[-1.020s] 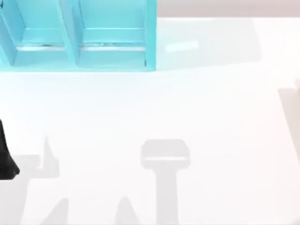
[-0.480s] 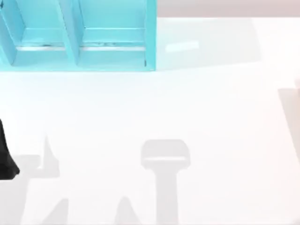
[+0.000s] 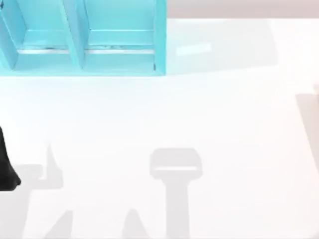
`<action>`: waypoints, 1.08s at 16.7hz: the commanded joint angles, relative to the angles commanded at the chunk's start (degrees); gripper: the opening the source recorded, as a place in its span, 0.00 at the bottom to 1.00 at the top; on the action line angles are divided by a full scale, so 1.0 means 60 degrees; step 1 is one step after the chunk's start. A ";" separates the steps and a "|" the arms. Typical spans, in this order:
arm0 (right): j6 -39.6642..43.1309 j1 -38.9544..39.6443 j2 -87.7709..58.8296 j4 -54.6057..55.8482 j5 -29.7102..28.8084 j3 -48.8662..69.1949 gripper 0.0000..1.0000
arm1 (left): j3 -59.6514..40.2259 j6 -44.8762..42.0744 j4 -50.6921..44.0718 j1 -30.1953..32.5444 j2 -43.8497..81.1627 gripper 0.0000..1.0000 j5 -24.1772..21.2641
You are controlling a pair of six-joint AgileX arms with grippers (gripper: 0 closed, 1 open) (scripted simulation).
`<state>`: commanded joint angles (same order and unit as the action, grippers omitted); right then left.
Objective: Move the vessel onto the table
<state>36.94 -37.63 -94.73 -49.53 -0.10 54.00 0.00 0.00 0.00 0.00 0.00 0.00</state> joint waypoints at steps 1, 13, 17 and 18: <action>0.0000 0.0000 0.0000 0.0000 0.0000 0.0000 0.00 | 0.0000 0.0000 0.0000 0.0000 0.0000 1.00 0.0000; -0.1343 0.1359 0.1024 -0.1672 0.0010 0.0655 0.00 | 0.0000 0.0000 0.0000 0.0000 0.0000 1.00 0.0000; -0.2915 0.2944 0.2197 -0.3625 0.0011 0.1259 0.00 | 0.0000 0.0000 0.0000 0.0000 0.0000 1.00 0.0000; -0.3173 0.3202 0.2437 -0.3886 0.0008 0.1370 0.00 | 0.0000 0.0000 0.0000 0.0000 0.0000 1.00 0.0000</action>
<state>17.90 -18.42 -80.11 -72.85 -0.05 62.22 0.00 0.00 0.00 0.00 0.00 0.00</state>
